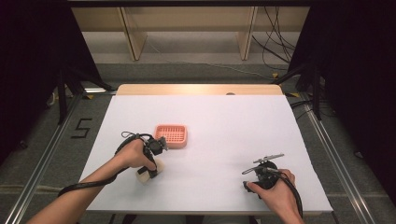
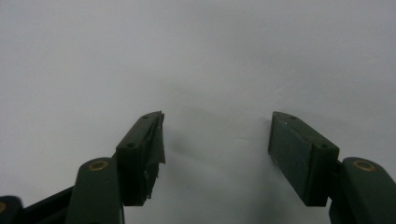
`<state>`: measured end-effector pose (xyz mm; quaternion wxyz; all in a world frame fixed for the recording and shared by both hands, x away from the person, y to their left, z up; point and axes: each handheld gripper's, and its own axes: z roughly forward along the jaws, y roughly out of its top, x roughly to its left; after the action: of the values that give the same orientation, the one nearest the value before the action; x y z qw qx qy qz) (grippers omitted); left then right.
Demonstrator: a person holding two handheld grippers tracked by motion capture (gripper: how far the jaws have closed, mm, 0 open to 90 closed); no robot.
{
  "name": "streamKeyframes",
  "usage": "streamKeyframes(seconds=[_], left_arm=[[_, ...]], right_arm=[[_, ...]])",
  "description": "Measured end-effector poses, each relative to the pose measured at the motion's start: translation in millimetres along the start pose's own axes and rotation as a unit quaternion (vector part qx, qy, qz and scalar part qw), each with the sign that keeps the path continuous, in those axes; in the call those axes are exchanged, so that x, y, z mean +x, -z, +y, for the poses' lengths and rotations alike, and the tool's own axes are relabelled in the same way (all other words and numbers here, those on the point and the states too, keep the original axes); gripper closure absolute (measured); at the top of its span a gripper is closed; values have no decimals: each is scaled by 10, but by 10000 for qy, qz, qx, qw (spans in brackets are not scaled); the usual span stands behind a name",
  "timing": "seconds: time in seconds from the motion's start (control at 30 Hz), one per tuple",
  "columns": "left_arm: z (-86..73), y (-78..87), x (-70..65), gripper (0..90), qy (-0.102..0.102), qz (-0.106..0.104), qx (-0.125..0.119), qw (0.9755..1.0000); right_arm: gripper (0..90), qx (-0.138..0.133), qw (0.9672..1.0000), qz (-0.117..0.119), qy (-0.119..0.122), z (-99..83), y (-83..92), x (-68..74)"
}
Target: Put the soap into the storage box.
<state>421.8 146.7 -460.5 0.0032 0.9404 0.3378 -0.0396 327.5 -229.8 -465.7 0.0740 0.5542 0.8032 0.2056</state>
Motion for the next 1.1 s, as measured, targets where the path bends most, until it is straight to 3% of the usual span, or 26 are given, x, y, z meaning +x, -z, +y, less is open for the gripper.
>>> streamKeyframes(seconds=[0.13, 0.17, 0.53, 0.6, 0.63, 0.73, 0.8, 0.83, 0.93, 0.97, 1.03, 1.07, 1.1], left_arm=[[-20, -4, -28, 494, 54, -77, -14, 10000], [-20, 6, -19, 495, -88, -6, -24, 10000], [-79, 93, -50, 495, -199, 45, -278, 9994], [-89, 122, -27, 495, -357, 84, -334, 9988], [-101, 126, -45, 495, -209, 49, -358, 9991], [-109, 152, -19, 495, -365, 132, -446, 9982], [-123, 170, -37, 495, -243, 70, -430, 9988], [-121, 182, -21, 495, -396, 146, -436, 9982], [-136, 192, -24, 495, -430, 149, -540, 9975], [-139, 199, -23, 495, -429, 143, -543, 9975], [-142, 211, -11, 495, -476, 159, -576, 9971], [-147, 215, -17, 495, -391, 136, -592, 9974], [-145, 228, -4, 495, -464, 157, -550, 9973]], right_arm=[[364, 15, 10000, 1, 2, 1, 0, -2], [364, 11, 10000, -1, 0, 1, 0, -2], [364, -39, 10000, -3, -17, -1, 1, 3], [364, -38, 10000, -4, -11, -2, 1, 3], [364, -39, 10000, -4, -10, -2, 1, 3], [364, -39, 10000, 38, 32, -3, 10, -4], [364, -49, 10000, 36, 24, -4, 9, -4], [365, -55, 10000, 14, 4, -4, 6, -3], [364, -69, 10000, 22, 19, -6, 7, -5], [364, -10, 9999, 7, -134, -1, 18, 19], [364, -26, 9999, -4, -142, -2, 18, 19], [365, 0, 9998, -6, -182, -1, 21, 24], [365, 2, 9998, -32, -218, 0, 23, 29]])
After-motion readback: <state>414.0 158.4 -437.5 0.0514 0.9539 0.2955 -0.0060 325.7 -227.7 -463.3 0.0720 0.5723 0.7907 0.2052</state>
